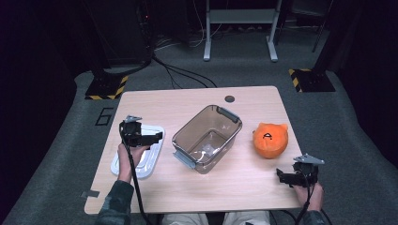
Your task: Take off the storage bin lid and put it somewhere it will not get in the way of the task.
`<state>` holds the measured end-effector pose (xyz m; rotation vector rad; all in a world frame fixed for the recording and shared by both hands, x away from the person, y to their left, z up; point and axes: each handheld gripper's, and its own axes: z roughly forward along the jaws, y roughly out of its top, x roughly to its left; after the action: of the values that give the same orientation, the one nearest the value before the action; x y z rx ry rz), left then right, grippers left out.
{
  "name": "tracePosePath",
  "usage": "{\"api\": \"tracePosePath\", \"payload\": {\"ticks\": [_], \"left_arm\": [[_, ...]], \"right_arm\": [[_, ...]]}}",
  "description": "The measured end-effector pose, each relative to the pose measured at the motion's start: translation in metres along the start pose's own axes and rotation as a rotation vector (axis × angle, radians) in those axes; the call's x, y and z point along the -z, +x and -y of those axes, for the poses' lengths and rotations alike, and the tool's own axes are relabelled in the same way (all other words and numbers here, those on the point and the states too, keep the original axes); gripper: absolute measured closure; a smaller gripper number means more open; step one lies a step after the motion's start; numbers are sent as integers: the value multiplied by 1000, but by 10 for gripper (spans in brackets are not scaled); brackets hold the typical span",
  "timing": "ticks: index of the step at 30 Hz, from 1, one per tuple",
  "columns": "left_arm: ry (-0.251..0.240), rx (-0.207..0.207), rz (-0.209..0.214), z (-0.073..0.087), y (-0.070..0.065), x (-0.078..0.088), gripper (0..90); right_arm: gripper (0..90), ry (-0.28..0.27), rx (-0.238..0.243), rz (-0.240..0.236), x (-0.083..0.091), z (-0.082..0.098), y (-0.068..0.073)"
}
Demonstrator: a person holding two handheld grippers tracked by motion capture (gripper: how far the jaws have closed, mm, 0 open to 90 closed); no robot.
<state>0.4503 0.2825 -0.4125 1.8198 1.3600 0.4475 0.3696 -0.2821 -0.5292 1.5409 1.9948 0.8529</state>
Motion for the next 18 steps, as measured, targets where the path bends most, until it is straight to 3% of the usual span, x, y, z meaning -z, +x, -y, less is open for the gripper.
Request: {"api": "tracePosePath", "payload": {"ticks": [6, 12, 17, 18], "left_arm": [[-28, -34, 42, -7, -19, 4, 0], [-12, -87, 75, -10, -36, 0, 46], [17, -135, 95, -10, -48, -9, 170], [21, -147, 103, -11, -50, -11, 270]], "right_arm": [[13, 0, 2, 0, 0, 0, 0], [13, -1, 1, 0, 0, 0, 0], [13, -1, 1, 0, 0, 0, 0], [13, -1, 1, 0, 0, 0, 0]]}}
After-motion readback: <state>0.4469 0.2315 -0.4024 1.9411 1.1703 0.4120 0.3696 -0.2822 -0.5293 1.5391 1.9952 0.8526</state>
